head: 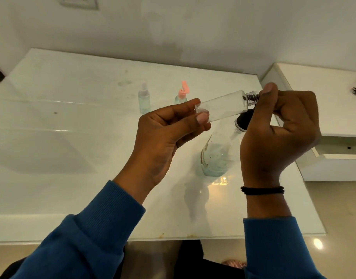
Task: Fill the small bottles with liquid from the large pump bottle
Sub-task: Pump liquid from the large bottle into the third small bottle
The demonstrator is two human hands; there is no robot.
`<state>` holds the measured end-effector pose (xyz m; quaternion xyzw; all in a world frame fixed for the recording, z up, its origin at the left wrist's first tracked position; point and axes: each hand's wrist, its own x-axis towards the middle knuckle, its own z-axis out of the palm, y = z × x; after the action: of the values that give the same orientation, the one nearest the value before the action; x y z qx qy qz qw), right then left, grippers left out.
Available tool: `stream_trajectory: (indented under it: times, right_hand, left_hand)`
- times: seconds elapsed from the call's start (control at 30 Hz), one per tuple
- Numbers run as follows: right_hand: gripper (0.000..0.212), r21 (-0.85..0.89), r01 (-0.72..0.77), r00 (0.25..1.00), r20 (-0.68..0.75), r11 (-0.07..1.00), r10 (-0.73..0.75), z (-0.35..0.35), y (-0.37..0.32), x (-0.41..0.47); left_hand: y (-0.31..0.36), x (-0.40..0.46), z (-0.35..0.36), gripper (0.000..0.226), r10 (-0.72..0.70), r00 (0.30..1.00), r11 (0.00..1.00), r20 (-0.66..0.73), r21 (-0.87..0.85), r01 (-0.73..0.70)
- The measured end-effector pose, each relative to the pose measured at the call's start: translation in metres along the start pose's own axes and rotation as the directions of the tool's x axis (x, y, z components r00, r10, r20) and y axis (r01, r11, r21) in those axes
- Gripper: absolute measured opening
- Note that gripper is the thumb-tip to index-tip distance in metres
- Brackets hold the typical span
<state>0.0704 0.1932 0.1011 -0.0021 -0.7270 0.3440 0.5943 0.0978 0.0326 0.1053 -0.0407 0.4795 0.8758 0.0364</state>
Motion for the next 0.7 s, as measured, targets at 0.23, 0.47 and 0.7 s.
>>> stream_trajectory:
  times: [0.23, 0.47, 0.7]
  right_hand:
    - [0.031, -0.030, 0.020, 0.999, -0.029, 0.999, -0.020, 0.000, -0.001, -0.009]
    - [0.031, -0.086, 0.064, 0.997, -0.042, 0.994, -0.068, -0.001, -0.002, 0.002]
    - [0.029, -0.004, 0.021, 1.000, -0.014, 1.000, -0.022, 0.003, -0.001, -0.007]
  left_hand:
    - [0.000, 0.000, -0.001, 0.046, -0.005, 1.000, 1.000, -0.012, -0.010, 0.005]
    - [-0.001, 0.000, 0.000, 0.042, -0.015, 1.000, 1.000, -0.004, 0.007, 0.015]
    - [0.001, -0.001, 0.000, 0.046, -0.027, 0.999, 1.000, -0.027, -0.016, 0.026]
